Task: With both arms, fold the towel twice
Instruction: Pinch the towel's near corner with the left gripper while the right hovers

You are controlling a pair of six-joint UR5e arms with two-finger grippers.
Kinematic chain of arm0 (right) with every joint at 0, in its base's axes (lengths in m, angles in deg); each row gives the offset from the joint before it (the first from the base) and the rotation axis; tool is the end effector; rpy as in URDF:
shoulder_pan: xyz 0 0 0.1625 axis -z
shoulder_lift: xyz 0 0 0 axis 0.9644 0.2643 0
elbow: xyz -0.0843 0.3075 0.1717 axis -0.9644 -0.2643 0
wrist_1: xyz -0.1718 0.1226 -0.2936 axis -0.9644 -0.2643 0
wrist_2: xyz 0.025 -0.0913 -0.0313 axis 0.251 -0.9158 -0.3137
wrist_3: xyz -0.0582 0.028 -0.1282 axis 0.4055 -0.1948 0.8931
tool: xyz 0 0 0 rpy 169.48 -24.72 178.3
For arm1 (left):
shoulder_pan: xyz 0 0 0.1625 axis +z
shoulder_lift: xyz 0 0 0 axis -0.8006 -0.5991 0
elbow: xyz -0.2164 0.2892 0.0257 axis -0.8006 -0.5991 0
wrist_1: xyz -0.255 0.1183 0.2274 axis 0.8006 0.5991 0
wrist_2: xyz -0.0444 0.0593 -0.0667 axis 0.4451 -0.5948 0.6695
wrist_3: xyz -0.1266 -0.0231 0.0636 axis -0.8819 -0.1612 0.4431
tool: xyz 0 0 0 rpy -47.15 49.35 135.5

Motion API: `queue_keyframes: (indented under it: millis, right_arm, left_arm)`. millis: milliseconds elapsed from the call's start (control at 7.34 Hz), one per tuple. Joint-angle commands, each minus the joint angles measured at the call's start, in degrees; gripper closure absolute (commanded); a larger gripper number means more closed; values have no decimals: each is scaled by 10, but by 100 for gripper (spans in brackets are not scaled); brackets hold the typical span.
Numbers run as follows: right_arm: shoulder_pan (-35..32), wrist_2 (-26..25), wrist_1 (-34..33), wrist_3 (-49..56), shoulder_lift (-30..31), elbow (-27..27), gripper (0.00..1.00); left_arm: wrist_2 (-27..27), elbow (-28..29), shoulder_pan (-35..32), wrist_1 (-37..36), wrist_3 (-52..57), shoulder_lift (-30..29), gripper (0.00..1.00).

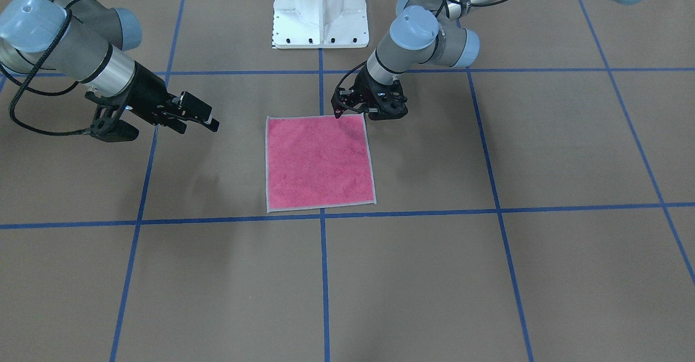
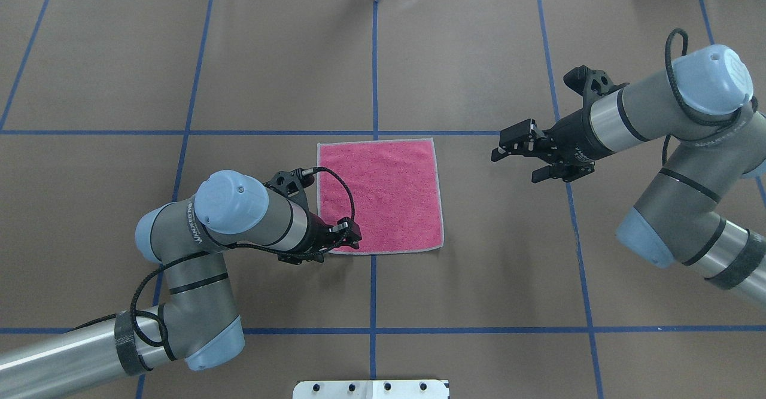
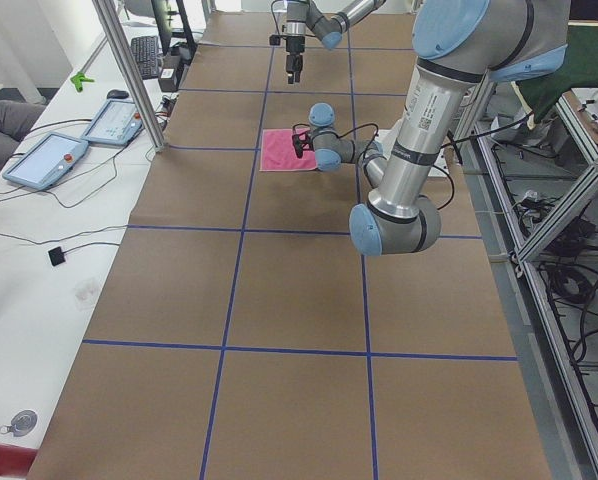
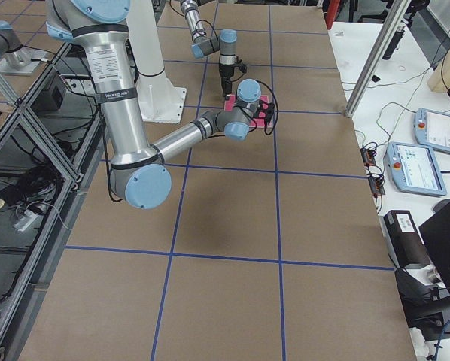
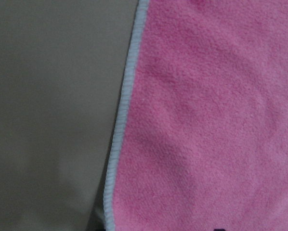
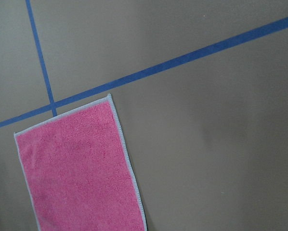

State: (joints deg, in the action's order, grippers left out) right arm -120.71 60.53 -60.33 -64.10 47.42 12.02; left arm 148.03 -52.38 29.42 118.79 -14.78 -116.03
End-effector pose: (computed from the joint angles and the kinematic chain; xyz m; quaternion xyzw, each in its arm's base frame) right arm -0.3413 -0.4111 0.3222 -0.0516 -0.5857 0.1101 0.8014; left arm 0.5466 -0.3292 0.2683 -0.0695 0.5475 -0.1108 0.8265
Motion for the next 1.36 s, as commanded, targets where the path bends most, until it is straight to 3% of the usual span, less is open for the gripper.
queue_keyframes:
  millis: [0, 545, 817, 953, 1090, 1226]
  right_arm:
    - [0, 0, 0, 0, 0, -1, 1]
    - [0, 0, 0, 0, 0, -1, 1]
    - [0, 1, 0, 0, 0, 0, 1]
    - [0, 1, 0, 0, 0, 1, 1]
    - [1, 1, 0, 0, 0, 1, 1]
    - [1, 3, 0, 0, 0, 2, 1]
  left_arm:
    - [-1, 0, -1, -1, 0, 0, 43]
    - [-1, -3, -8, -1, 4, 10, 48]
    - [-4, -3, -10, -1, 3, 11, 66]
    - [-6, -3, -11, -1, 3, 11, 80]
    - [-7, -3, -14, -1, 2, 11, 100]
    - [-6, -3, -19, -1, 1, 10, 100]
